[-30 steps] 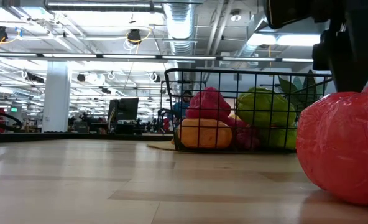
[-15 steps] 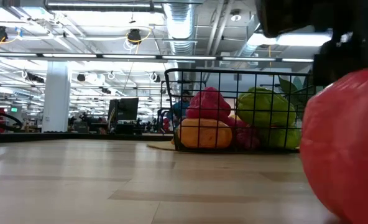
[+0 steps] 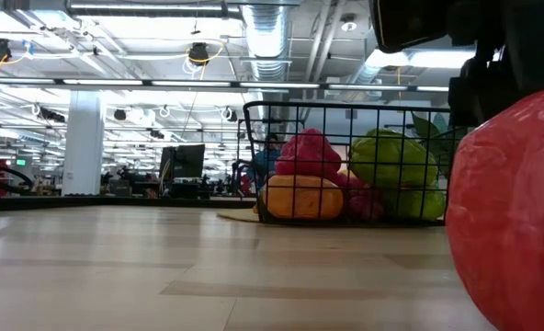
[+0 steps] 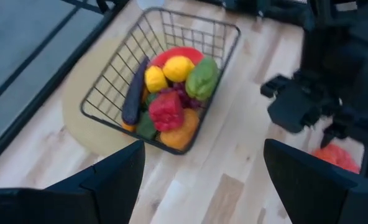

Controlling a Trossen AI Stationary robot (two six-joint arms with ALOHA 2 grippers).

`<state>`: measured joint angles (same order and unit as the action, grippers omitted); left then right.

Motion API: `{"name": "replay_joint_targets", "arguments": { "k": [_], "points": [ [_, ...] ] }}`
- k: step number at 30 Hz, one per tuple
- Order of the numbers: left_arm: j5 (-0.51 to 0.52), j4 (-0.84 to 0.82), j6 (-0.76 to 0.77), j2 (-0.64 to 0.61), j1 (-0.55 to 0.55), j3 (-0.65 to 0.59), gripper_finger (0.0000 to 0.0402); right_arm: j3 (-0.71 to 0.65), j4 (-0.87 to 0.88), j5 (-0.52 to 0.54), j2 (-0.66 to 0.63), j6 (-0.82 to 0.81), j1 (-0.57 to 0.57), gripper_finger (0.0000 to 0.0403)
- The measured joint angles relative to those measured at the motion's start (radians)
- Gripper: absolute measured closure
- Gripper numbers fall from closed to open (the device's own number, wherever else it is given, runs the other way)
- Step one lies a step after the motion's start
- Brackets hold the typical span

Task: Build produce basket
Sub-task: Put the orange pumpkin into the wire basket

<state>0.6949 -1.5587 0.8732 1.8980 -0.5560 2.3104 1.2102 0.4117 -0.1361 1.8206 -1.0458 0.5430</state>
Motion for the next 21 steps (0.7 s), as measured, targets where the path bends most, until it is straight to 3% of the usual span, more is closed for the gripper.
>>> {"name": "replay_joint_targets", "arguments": {
  "k": [5,13,21],
  "points": [
    [-0.045,0.003,-0.020,0.017,0.000,0.000,0.0088,0.000,-0.013,-0.074,0.000,0.000,0.000,0.0131],
    [-0.118,0.034,-0.038,0.053,-0.017,-0.048,0.0088,0.000,-0.022,-0.097,0.000,0.005,0.009,0.0133],
    [-0.171,0.059,0.109,0.052,-0.047,-0.157,0.0088,0.000,-0.059,-0.090,0.000,0.042,0.027,0.0133]
  ]
}}
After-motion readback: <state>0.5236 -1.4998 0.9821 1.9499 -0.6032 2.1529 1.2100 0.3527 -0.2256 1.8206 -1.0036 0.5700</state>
